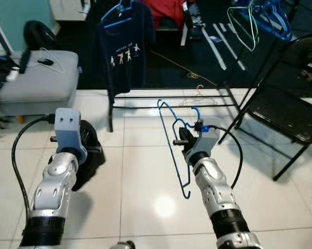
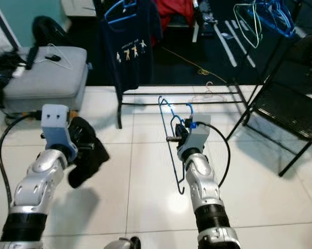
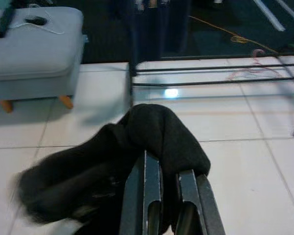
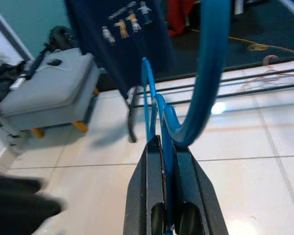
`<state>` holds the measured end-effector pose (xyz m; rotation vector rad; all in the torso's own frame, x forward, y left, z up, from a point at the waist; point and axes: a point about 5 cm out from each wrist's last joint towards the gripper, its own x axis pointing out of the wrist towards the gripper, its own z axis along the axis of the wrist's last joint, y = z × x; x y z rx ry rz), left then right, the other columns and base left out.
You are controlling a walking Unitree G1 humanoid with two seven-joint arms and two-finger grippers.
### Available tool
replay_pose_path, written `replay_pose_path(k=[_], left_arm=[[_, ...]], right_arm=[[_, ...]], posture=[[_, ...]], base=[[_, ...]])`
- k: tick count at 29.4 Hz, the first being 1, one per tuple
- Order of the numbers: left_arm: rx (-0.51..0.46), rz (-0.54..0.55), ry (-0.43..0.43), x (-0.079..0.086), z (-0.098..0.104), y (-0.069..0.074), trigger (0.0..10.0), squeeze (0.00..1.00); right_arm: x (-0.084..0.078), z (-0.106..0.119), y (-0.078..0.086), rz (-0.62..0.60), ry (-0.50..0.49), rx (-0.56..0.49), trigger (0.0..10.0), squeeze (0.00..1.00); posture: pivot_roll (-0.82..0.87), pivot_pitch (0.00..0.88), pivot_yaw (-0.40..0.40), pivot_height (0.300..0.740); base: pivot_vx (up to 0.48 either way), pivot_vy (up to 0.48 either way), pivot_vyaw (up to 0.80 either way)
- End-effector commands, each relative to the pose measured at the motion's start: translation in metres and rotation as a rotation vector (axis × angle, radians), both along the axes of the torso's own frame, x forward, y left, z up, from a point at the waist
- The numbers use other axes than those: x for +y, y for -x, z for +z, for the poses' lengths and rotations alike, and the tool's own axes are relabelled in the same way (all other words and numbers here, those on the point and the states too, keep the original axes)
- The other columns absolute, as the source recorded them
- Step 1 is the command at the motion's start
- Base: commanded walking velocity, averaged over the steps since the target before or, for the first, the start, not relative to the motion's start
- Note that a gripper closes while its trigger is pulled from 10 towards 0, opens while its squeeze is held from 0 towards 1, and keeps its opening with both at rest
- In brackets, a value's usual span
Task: Hang hanger
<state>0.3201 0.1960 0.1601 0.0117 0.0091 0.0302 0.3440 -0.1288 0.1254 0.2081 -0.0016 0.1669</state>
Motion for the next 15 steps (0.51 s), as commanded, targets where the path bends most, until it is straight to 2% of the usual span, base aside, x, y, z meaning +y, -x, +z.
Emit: replay_pose_path(k=[1,7,10,12,13,14,15], left_arm=[[-0.034,-0.022,-0.001,-0.004,0.007,-0.001,10.0,0.00],[-0.031,-0.014,-0.016,-0.004,0.008,-0.001,10.0,0.00],[-0.033,-0.044,-0.029,-0.007,0.010,-0.003,10.0,0.00],[-0.039,-0.077,-0.055,-0.012,0.016,-0.006,10.0,0.00],[-0.039,-0.077,-0.055,-0.012,0.016,-0.006,10.0,0.00],[-0.040,-0.081,-0.064,-0.013,0.018,-0.008,10.0,0.00],[-0.040,-0.081,-0.064,-0.013,0.018,-0.008,10.0,0.00]], right_arm=[[-0.001,-0.004,0.001,-0.005,-0.015,0.012,10.0,0.00],[-0.001,-0.003,0.001,-0.008,-0.021,0.013,10.0,0.00],[-0.001,-0.004,0.001,-0.003,-0.013,0.022,10.0,0.00],[0.005,-0.007,0.004,0.079,0.043,0.055,10.0,0.00],[0.005,-0.007,0.004,0.079,0.043,0.055,10.0,0.00],[0.010,-0.010,0.007,0.170,0.089,0.085,10.0,0.00],[0.010,-0.010,0.007,0.170,0.089,0.085,10.0,0.00]], posture=[[0.03,0.164,-0.027,0.740],[0.03,0.159,-0.026,0.740],[0.03,0.161,-0.028,0.740],[0.03,0.165,-0.029,0.740],[0.03,0.165,-0.029,0.740],[0.03,0.181,-0.029,0.740],[0.03,0.181,-0.029,0.740]], base=[[0.000,0.000,0.00],[0.000,0.000,0.00],[0.000,0.000,0.00],[0.000,0.000,0.00],[0.000,0.000,0.00],[0.000,0.000,0.00],[0.000,0.000,0.00]])
